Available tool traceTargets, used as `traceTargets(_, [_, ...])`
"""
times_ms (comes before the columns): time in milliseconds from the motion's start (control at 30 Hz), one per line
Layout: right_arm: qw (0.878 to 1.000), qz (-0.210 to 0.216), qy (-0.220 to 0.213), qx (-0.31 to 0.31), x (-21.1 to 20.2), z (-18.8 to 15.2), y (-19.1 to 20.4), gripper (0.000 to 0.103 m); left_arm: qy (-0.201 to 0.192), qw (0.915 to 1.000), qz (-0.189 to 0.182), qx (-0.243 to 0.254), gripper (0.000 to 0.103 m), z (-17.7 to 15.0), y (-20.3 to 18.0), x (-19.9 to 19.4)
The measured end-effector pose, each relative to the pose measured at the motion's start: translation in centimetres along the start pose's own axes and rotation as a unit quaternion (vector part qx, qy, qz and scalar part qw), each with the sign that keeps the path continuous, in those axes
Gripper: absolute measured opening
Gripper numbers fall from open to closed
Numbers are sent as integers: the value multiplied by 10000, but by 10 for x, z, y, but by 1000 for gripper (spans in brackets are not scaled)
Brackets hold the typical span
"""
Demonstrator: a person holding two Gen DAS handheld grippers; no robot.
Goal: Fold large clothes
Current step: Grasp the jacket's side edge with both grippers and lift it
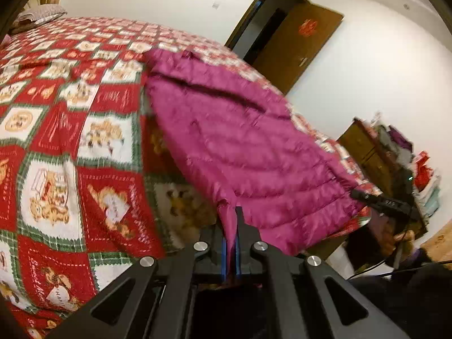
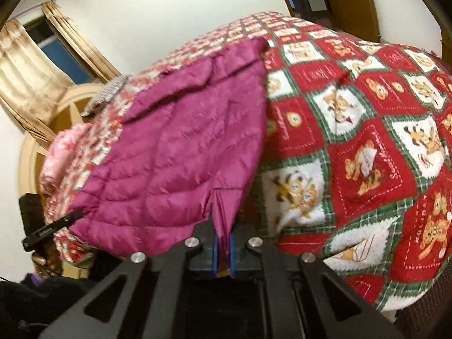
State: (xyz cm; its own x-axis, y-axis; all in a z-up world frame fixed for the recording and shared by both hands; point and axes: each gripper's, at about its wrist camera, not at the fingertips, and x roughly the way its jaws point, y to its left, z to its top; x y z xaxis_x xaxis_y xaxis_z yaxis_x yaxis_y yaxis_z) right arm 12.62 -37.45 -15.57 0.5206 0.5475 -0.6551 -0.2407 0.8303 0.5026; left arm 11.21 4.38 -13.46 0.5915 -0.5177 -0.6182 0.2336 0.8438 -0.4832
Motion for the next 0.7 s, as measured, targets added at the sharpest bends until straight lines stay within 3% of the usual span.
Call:
traceTargets(200, [9991, 350, -212, 85, -22, 5, 17, 8, -361, 9985, -401, 103, 3, 10, -13, -36])
traceTargets(700, [9965, 272, -763, 199, -91, -4, 23, 8, -765, 9934, -687, 499, 3, 2, -39, -85])
